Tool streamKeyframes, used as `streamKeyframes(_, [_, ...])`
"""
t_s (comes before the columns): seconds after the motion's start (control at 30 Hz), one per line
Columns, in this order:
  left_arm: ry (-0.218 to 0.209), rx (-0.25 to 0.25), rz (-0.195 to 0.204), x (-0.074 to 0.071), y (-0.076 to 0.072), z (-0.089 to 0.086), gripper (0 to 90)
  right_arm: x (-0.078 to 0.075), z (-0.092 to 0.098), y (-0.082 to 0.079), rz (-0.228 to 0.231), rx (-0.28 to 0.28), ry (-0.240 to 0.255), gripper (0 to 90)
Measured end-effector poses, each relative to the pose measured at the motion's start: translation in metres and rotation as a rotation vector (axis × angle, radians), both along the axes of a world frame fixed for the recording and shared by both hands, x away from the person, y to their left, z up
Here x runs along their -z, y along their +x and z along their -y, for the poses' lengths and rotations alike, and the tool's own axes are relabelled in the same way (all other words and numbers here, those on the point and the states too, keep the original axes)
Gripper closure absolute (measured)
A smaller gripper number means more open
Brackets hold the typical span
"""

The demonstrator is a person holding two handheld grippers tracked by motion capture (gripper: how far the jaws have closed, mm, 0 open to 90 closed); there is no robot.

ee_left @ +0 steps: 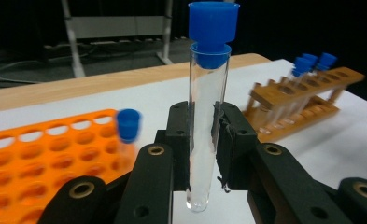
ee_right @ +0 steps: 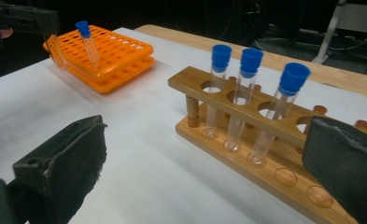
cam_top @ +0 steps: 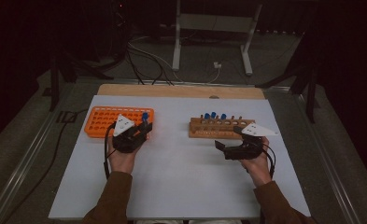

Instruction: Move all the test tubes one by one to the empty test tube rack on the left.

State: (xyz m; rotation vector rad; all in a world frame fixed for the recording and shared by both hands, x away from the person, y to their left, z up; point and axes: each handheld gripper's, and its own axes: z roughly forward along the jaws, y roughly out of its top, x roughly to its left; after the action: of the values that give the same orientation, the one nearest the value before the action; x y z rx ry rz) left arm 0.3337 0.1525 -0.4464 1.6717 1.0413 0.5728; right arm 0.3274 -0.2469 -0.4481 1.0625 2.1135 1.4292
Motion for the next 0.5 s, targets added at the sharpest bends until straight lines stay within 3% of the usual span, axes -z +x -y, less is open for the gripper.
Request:
streamKeyframes(0.23, [0.022, -0.062, 0.022, 0.001, 0.007, -0.011, 77.4, 0.000, 0.003, 0.001, 0.000, 0.005, 0.015, 0.0])
streamKeyframes(0.5, [0.037, -0.142, 0.010, 0.012, 0.021, -0.022, 77.4, 0.000, 0.004, 0.001, 0.001, 0.002, 0.021, 0.0])
